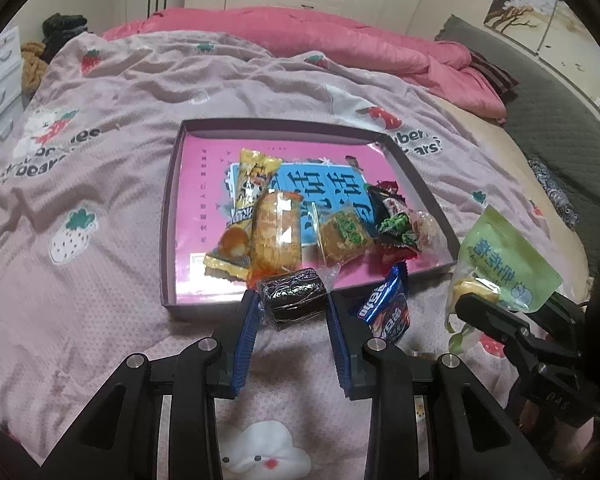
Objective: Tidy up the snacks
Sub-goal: 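Carry the dark candy and green bag over the tray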
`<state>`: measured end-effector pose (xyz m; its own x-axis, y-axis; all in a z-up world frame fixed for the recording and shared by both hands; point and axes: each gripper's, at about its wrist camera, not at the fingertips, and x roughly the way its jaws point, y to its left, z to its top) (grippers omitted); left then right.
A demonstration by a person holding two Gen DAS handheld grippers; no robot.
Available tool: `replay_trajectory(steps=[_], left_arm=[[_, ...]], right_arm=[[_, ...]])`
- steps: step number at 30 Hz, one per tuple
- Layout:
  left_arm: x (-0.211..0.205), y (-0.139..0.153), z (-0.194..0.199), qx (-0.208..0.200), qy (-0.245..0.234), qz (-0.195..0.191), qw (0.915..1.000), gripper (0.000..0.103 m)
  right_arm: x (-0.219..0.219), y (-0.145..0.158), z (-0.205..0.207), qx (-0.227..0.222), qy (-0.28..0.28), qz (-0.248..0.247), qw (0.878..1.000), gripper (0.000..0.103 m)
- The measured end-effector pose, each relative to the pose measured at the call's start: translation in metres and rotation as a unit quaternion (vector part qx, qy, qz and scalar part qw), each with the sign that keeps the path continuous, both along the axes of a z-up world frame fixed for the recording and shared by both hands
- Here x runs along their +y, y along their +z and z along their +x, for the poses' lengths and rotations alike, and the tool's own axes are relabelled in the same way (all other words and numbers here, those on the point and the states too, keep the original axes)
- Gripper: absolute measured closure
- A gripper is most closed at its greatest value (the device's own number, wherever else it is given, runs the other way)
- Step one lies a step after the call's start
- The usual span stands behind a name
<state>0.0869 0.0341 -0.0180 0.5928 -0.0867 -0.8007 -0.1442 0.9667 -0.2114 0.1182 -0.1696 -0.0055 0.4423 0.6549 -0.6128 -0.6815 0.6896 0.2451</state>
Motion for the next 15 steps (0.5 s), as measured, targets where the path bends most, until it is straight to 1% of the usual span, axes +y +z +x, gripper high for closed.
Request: replay_trajectory(steps=[15], left_arm=[[0.001, 0.011, 0.005, -0.018, 0.008, 0.017, 0.9997, 0.068]], right_arm=[[-0.013, 0.012, 0.015, -0.012, -0.02, 0.029, 0.999, 0.069]])
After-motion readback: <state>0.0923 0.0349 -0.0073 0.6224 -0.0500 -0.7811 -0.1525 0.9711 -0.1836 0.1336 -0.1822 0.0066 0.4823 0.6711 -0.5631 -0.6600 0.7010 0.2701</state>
